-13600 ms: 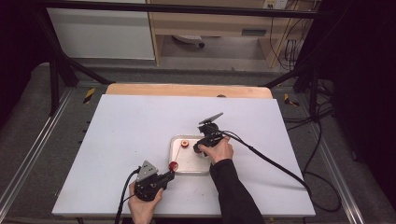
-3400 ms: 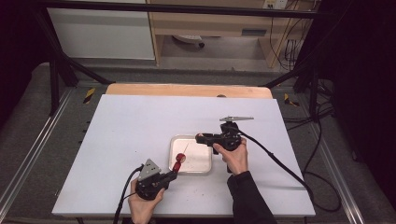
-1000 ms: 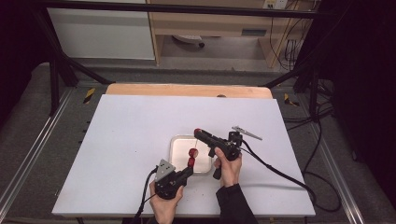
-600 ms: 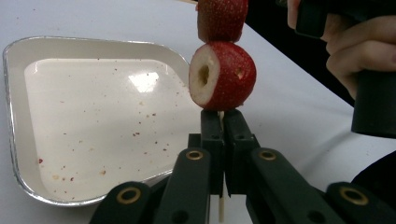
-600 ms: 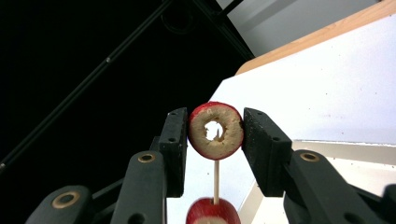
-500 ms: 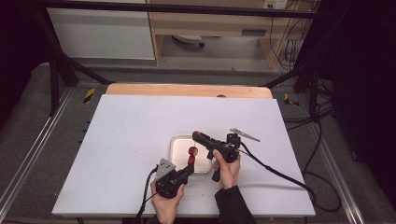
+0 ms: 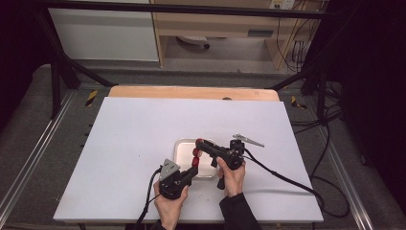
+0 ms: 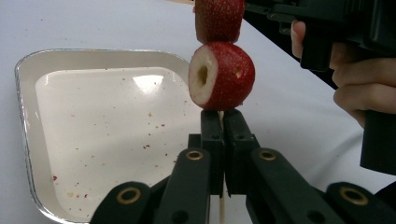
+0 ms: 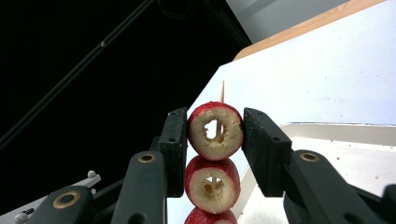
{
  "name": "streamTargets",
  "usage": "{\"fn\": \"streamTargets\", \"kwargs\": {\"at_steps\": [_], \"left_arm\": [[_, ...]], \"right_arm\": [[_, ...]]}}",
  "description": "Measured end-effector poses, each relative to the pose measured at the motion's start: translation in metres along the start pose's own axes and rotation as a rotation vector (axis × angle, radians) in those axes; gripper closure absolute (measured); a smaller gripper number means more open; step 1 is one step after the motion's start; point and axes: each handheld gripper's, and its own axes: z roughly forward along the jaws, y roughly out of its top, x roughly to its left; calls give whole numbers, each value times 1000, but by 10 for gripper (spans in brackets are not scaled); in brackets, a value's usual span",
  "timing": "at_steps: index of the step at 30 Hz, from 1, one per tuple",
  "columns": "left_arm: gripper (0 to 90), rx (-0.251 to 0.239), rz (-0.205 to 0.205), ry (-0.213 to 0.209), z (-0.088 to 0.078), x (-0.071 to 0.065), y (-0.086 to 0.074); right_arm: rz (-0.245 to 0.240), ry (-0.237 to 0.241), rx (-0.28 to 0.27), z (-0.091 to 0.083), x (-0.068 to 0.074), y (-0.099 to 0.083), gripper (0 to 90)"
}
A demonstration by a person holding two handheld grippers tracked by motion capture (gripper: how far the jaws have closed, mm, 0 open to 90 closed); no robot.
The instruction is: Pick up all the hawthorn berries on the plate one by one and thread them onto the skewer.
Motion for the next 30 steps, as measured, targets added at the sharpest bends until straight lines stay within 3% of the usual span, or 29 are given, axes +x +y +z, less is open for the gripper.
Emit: {"fn": "streamTargets", "kwargs": {"at_steps": [5,10,14,21,30], "left_arm": [[884,8,8,-2,0,1,-1],[884,11,9,3,-2,4,-1],[884,19,29,13,-4,5,-1],[884,34,49,29,-10,12,1],[883,61,76,27,-19,20,5]], "right_arm": [[-43,-9,19,-1,0,1,612],[-103,-21,67,-7,1,7,467],[-167,-58,97,-12,2,11,342],[-299,-108,203,-19,-2,16,160],[-425,-170,310,-31,-11,20,54]]}}
